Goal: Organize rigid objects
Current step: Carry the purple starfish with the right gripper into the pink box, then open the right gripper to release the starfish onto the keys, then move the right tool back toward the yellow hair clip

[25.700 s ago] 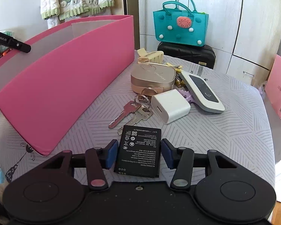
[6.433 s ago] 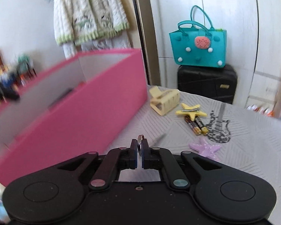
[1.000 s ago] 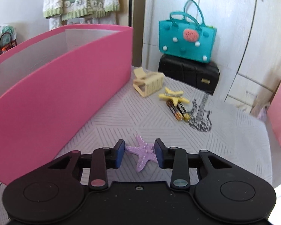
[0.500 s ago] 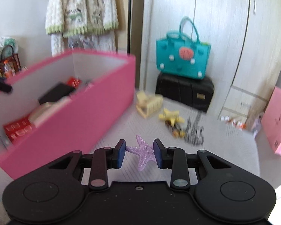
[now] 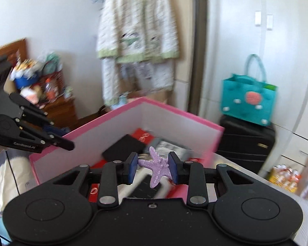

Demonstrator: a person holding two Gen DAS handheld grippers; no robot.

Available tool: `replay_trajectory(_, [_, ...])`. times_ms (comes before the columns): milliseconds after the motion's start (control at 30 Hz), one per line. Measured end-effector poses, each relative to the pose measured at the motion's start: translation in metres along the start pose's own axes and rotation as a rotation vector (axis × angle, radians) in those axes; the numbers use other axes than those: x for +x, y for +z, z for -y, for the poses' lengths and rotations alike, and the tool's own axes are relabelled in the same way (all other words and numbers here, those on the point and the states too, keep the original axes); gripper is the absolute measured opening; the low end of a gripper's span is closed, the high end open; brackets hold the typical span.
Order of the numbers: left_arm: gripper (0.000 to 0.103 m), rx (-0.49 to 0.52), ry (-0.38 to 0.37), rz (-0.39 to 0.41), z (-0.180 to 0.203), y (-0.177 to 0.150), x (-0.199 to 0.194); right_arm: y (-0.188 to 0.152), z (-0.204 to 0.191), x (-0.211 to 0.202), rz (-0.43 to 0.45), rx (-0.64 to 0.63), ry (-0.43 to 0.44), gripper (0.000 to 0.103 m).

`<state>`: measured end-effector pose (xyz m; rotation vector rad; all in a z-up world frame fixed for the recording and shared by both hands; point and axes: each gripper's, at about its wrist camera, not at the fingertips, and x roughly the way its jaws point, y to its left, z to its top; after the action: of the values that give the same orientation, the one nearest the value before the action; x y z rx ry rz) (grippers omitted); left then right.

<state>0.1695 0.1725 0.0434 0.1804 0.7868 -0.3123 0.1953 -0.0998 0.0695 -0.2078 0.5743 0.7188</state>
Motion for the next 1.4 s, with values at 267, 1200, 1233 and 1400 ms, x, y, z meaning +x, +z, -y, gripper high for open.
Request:
replay_trajectory(267, [0.012, 0.013, -0.021, 0.012, -0.002, -0.001, 0.0, 0.026, -0.013, 0.077, -0.159, -0.044, 0.022, 0.038])
replay_trajectory(1200, [0.014, -0.037, -0.084, 0.009, -0.015, -0.001, 0.0, -0.059, 0.138, -0.007, 0.008, 0.248, -0.23, 0.066])
replay_trajectory(1233, [0.014, -0.033, -0.082, 0.01, -0.015, -0.001, 0.0, -0.065, 0.144, -0.005, -0.001, 0.248, -0.223, 0.066])
replay_trajectory(1400, [0.014, -0.041, -0.081, 0.009, -0.015, -0.001, 0.002, -0.077, 0.151, 0.015, -0.014, 0.199, -0.181, 0.066])
